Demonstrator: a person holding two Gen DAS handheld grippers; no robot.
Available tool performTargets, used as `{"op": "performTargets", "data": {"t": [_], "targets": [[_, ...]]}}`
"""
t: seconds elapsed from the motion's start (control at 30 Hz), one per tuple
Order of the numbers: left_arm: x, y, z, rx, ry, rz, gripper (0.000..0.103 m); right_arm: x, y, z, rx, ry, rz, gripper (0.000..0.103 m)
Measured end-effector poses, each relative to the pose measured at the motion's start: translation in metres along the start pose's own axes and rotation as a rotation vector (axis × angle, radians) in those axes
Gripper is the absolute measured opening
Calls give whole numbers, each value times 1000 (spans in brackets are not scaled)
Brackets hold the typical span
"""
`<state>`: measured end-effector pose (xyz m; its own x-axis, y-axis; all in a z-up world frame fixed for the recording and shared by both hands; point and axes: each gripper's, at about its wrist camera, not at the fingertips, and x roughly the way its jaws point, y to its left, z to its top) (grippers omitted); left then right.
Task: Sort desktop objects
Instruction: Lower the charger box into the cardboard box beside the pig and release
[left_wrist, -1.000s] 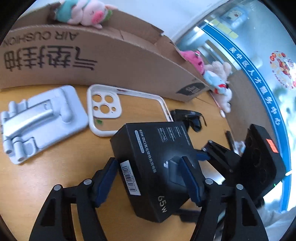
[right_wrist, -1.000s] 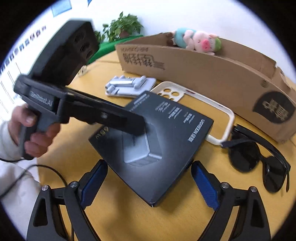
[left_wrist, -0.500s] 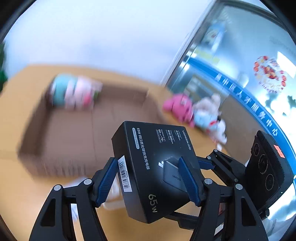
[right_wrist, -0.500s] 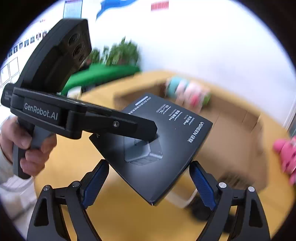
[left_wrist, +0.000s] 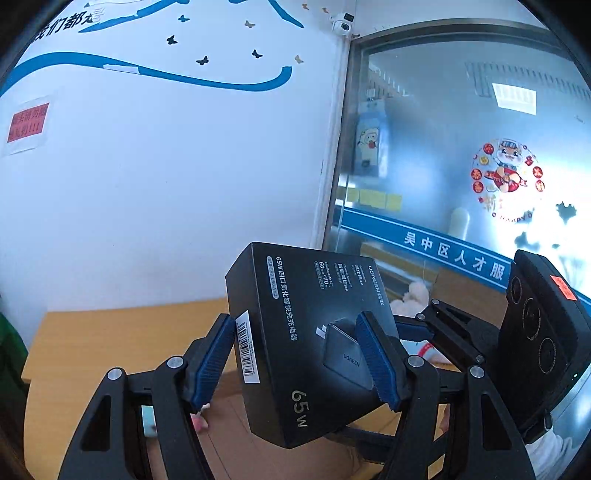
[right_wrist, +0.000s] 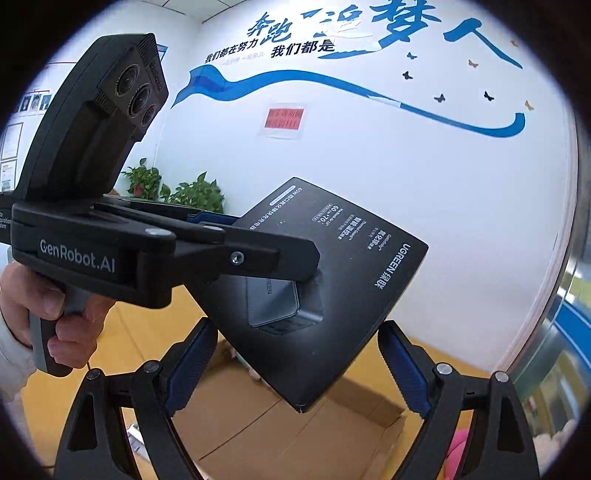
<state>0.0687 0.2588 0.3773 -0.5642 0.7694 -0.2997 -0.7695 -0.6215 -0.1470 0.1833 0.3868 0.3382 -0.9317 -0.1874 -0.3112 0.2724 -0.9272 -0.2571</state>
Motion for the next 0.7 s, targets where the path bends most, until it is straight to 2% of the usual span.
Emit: {"op": "performTargets", "data": {"t": [0.13,0.3,0.43,0.7], "targets": [[26,16,13,-11,24,21,66,28,-28,13,16,10,18,89],[88,58,-9,-90,131,39,66,94,-52,1,76,86,82,89],[147,90,-49,-160,254,59,66,150,-61,-38,107,187,128,89],[252,140,-151,-306,519,72,66,249,-74,-146,236,391,257,89]]}}
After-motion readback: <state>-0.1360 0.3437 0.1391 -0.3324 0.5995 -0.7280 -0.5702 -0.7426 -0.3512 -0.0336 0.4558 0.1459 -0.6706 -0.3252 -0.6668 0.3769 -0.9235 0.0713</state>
